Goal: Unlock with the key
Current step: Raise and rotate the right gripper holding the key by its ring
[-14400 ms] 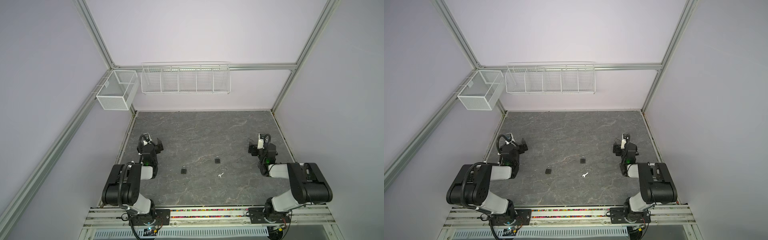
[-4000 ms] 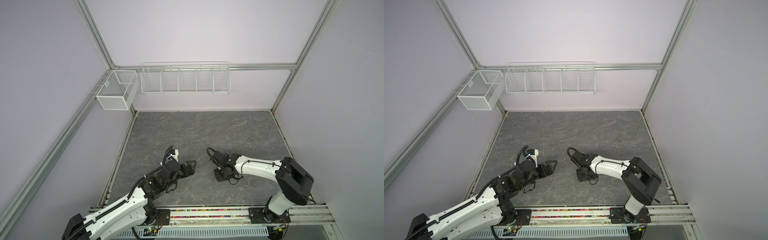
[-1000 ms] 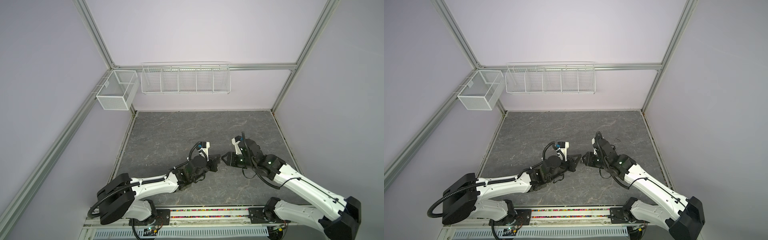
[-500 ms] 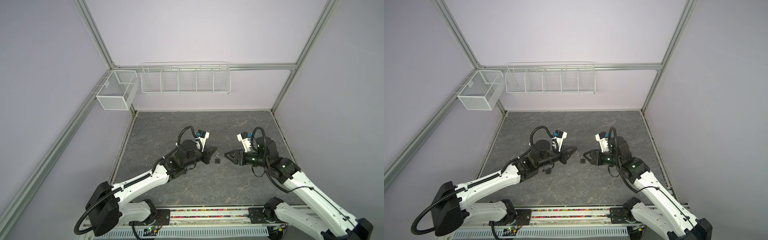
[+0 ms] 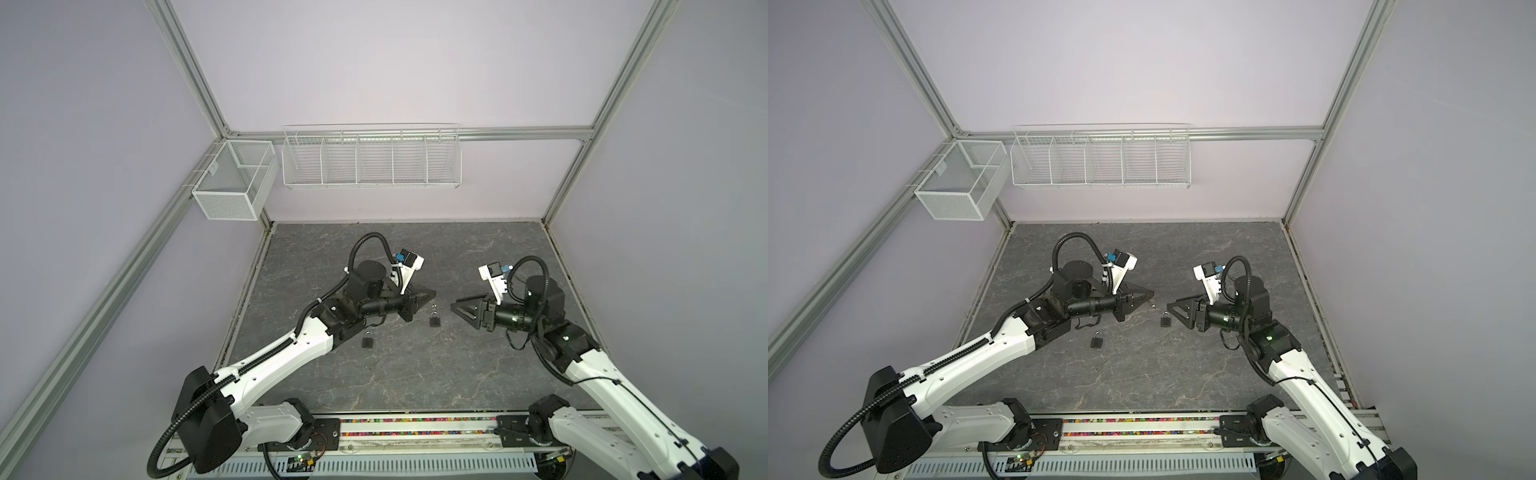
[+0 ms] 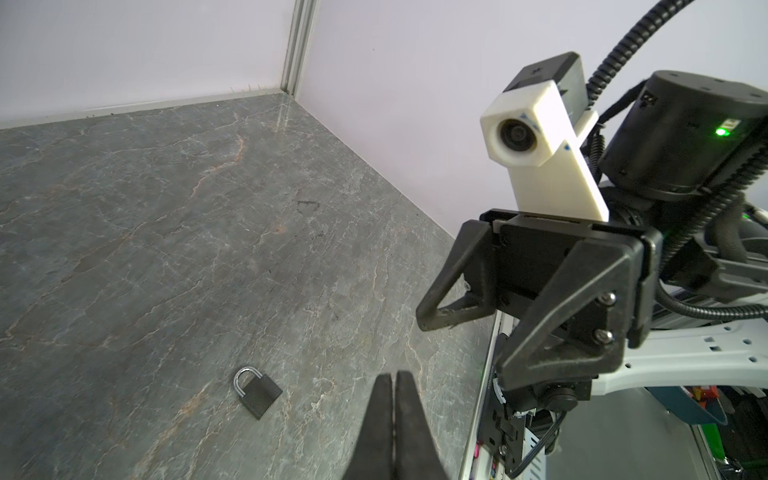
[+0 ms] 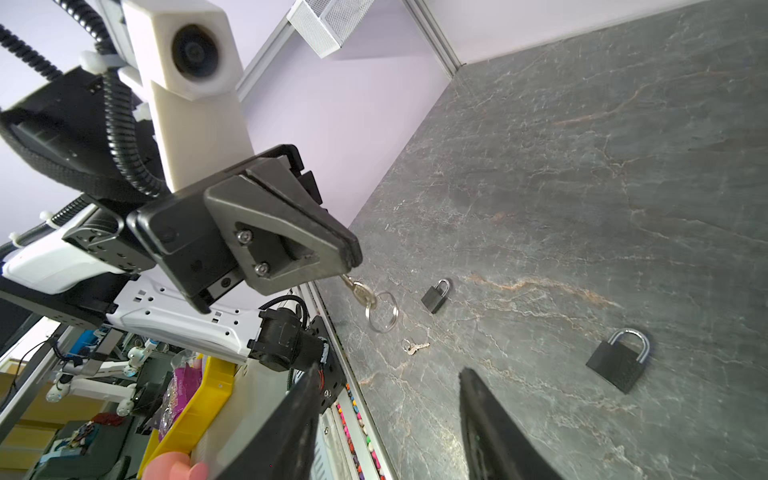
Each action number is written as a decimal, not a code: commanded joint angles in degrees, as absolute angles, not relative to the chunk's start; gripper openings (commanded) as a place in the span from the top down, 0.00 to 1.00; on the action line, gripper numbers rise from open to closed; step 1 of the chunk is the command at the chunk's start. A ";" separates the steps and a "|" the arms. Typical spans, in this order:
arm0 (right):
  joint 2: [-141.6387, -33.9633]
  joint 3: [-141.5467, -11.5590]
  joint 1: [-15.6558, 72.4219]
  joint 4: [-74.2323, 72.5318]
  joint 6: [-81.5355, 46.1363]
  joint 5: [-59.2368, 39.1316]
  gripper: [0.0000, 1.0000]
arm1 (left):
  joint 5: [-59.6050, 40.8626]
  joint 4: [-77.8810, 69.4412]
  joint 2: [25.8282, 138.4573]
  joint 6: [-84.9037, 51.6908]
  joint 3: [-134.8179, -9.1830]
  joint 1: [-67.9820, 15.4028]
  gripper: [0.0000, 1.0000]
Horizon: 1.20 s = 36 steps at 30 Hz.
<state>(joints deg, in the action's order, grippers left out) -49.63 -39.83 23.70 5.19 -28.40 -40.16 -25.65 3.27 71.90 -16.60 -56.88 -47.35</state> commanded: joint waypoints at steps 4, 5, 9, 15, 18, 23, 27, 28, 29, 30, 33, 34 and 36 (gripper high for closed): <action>-50.45 -39.30 23.49 0.03 -27.60 -46.53 0.37 | -30.29 6.16 73.42 -14.06 -60.56 -47.19 1.00; -51.14 -39.25 23.55 -0.59 -27.95 -47.44 0.38 | -30.45 6.76 73.79 -13.73 -61.12 -47.17 1.00; -53.45 -38.76 23.53 -2.72 -28.26 -49.28 0.44 | -31.45 7.68 74.46 -13.27 -62.54 -47.20 1.00; -55.76 -38.73 23.79 -7.38 -29.24 -54.82 0.49 | -32.79 7.25 75.13 -13.53 -63.35 -47.20 1.00; -56.28 -39.07 23.88 -6.87 -28.77 -54.87 0.52 | -33.66 7.21 75.72 -13.51 -64.11 -47.20 1.00; -59.00 -39.49 23.87 -9.66 -29.95 -55.59 0.55 | -35.42 6.49 76.50 -13.98 -64.64 -47.19 1.00; -60.28 -39.38 23.83 -12.88 -31.70 -56.56 0.59 | -36.22 6.98 76.67 -13.74 -65.02 -47.24 1.00; -60.46 -39.25 23.88 -13.52 -31.98 -56.98 0.60 | -36.06 7.27 76.67 -13.39 -65.12 -47.18 1.00; -60.47 -39.07 23.91 -13.98 -32.23 -57.25 0.60 | -36.04 7.54 76.70 -13.17 -65.20 -47.22 1.00; -60.47 -38.89 23.95 -14.23 -32.26 -57.39 0.62 | -36.04 7.56 76.77 -13.18 -65.30 -47.20 1.00; -60.56 -38.61 23.91 -14.15 -32.08 -57.94 0.65 | -36.36 7.56 77.10 -13.11 -65.63 -47.18 1.00; -60.56 -38.43 23.97 -14.25 -32.16 -58.07 0.66 | -36.22 7.71 77.25 -12.99 -65.78 -47.21 1.00; -60.38 -38.16 23.94 -14.32 -32.12 -58.29 0.68 | -36.12 8.30 77.31 -12.66 -66.08 -47.22 1.00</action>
